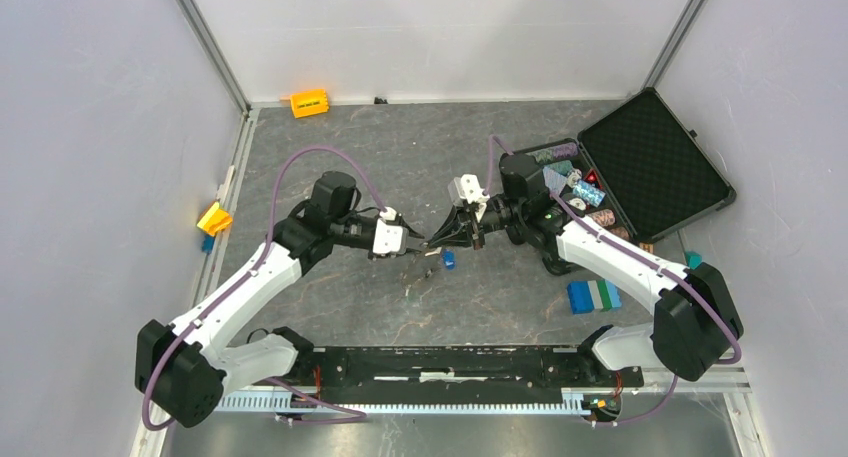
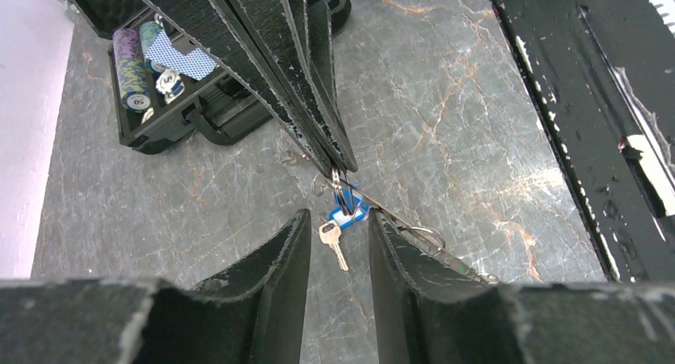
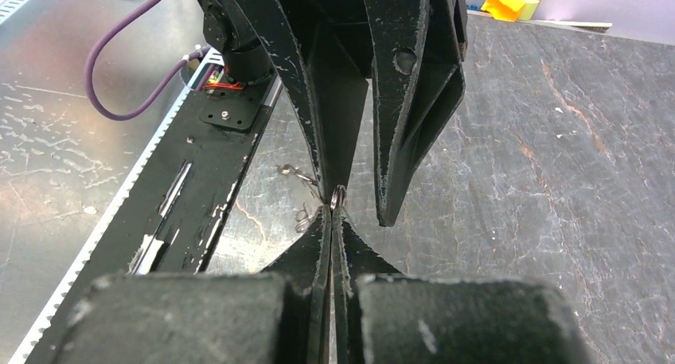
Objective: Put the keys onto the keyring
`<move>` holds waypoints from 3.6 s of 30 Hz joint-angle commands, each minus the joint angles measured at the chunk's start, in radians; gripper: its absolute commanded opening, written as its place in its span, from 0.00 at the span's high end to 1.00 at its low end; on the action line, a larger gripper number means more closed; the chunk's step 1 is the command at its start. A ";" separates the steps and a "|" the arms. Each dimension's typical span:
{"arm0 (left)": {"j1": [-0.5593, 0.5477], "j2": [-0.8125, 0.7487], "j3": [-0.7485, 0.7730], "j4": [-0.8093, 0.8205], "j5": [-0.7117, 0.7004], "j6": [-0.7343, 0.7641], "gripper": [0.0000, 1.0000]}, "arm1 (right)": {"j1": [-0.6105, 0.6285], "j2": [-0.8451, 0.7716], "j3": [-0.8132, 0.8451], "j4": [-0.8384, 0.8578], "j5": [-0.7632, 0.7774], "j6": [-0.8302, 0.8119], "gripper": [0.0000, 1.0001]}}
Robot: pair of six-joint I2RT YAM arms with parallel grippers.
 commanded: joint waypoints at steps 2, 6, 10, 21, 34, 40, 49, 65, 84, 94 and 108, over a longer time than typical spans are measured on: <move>-0.011 -0.034 -0.022 0.128 0.035 -0.143 0.57 | -0.005 -0.006 0.027 0.070 -0.016 0.020 1.00; -0.012 -0.050 -0.035 0.168 0.042 -0.204 0.56 | -0.004 -0.010 0.022 0.076 -0.006 0.020 1.00; -0.012 -0.063 -0.058 0.211 0.041 -0.247 0.63 | -0.005 -0.008 0.019 0.085 -0.005 0.025 1.00; -0.012 -0.081 -0.047 0.193 0.005 -0.248 0.98 | -0.006 -0.008 0.007 0.087 0.024 0.016 1.00; -0.011 -0.086 0.077 0.079 -0.090 -0.328 0.98 | 0.003 -0.011 -0.023 0.032 0.136 -0.074 1.00; -0.012 -0.081 0.097 0.055 -0.089 -0.334 0.98 | 0.018 -0.007 -0.031 0.031 0.154 -0.082 1.00; -0.013 -0.074 0.096 0.054 -0.113 -0.345 0.98 | 0.029 -0.004 0.004 -0.009 0.156 -0.098 0.94; -0.025 -0.046 0.089 0.055 -0.135 -0.340 0.98 | 0.051 -0.005 0.104 -0.166 0.180 -0.181 0.66; -0.030 -0.049 0.086 0.055 -0.122 -0.351 0.98 | 0.069 0.005 0.096 -0.143 0.269 -0.168 1.00; 0.014 -0.098 0.078 0.050 -0.067 -0.340 0.57 | 0.038 -0.030 0.023 -0.009 0.212 -0.069 1.00; 0.084 -0.075 -0.047 0.230 0.047 -0.387 0.58 | -0.017 -0.066 -0.040 0.200 0.103 0.139 1.00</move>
